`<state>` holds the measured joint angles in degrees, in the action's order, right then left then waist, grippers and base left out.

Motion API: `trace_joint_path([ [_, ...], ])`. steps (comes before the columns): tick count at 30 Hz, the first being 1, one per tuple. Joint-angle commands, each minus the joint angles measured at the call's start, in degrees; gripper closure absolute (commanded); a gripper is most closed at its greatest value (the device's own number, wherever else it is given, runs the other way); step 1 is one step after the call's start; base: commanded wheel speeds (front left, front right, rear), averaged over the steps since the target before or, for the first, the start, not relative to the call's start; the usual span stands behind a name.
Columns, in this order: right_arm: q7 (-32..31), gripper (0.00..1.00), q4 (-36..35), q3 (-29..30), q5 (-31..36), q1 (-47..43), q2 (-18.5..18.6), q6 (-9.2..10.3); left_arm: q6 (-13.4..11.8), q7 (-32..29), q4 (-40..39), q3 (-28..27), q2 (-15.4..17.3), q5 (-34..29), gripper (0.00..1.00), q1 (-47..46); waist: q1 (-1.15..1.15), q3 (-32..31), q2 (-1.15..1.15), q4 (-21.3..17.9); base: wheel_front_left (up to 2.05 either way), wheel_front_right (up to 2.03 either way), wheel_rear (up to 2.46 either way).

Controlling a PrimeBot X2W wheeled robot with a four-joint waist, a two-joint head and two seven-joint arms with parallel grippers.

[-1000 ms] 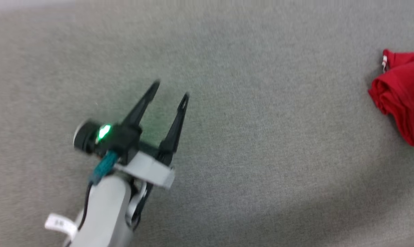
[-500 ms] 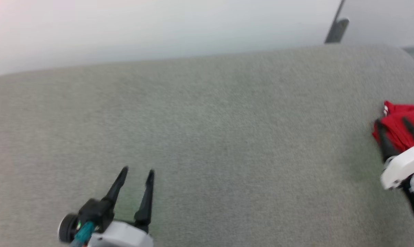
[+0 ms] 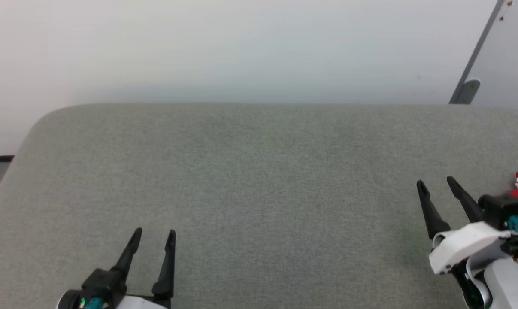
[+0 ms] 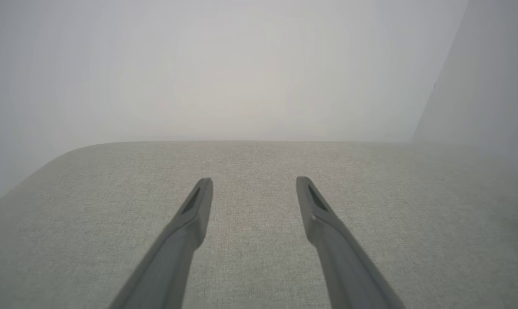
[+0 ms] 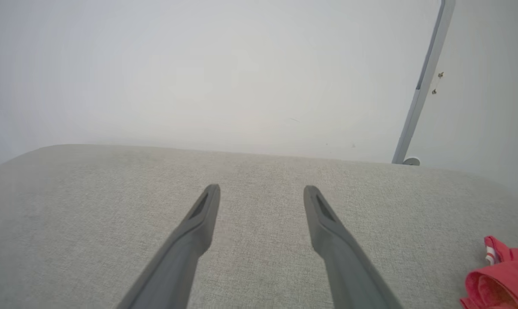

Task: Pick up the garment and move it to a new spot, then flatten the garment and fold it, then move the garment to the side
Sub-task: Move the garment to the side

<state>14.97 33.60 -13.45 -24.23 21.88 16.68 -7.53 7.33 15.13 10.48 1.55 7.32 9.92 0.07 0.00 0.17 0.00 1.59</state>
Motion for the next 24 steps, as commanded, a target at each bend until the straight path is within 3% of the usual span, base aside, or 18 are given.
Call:
trace_joint_path([
  [1,0.2,0.00,-1.6,0.3,0.8,-2.1,0.3,0.10,0.2,0.0,-0.5,-0.6,0.2,0.4,0.00,1.0,0.00,-1.2,0.00,0.9,0.00,0.00,0.00],
  [8,0.2,0.00,-9.0,4.6,2.4,-9.4,0.6,0.09,0.2,0.0,-3.4,-2.2,-0.8,1.5,0.00,3.5,0.00,-2.7,0.00,1.7,0.00,0.00,0.00],
  [24,0.2,0.00,-21.9,11.2,6.6,-22.5,-2.7,0.10,0.2,0.0,-9.4,-2.5,-0.5,1.1,0.00,9.0,0.00,-3.9,0.00,2.8,0.00,0.00,0.00],
])
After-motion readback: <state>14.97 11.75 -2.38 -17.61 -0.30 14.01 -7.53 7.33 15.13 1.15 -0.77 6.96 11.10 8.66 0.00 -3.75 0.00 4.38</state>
